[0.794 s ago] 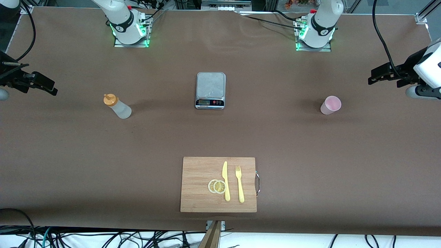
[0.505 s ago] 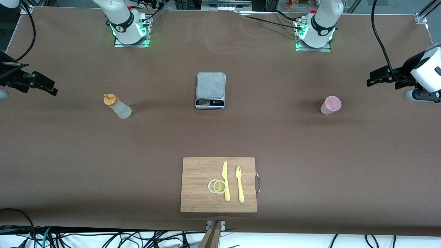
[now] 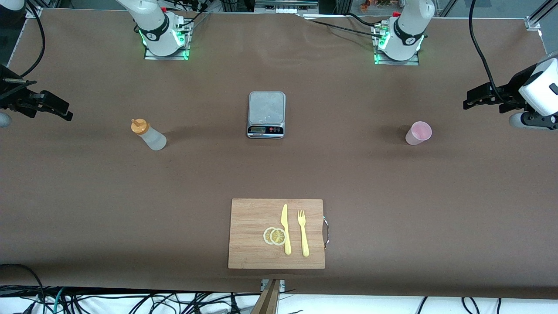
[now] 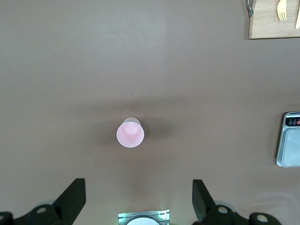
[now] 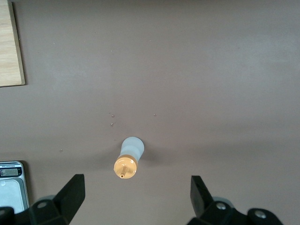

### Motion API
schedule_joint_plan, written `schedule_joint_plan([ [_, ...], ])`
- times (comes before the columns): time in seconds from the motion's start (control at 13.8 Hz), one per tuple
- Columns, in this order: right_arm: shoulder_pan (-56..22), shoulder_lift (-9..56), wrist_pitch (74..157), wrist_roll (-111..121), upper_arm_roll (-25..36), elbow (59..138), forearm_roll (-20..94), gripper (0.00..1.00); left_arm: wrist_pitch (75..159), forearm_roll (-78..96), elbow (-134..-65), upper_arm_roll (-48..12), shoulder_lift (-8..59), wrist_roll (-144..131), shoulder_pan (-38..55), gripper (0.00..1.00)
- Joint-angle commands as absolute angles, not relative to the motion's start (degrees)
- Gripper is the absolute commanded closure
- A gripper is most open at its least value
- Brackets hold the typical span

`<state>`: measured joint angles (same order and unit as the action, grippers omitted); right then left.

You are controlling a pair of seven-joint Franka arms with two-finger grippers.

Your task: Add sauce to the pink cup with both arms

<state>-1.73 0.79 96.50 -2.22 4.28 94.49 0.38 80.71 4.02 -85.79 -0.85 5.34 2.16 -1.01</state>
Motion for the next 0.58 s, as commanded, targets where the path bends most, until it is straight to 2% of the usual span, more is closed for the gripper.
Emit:
schedule_joint_plan([
  [0.0, -2.11, 0.53, 95.98, -1.67, 4.83, 94.13, 1.41, 0.00, 79.80, 2.72, -83.41, -1.67, 6.50, 1.41, -1.41, 0.00],
  [0.51, -2.11, 0.53, 95.89, -1.76, 4.83, 94.04, 1.41, 0.00, 79.72, 2.72, -82.35, -1.67, 7.21, 1.41, -1.41, 0.00],
])
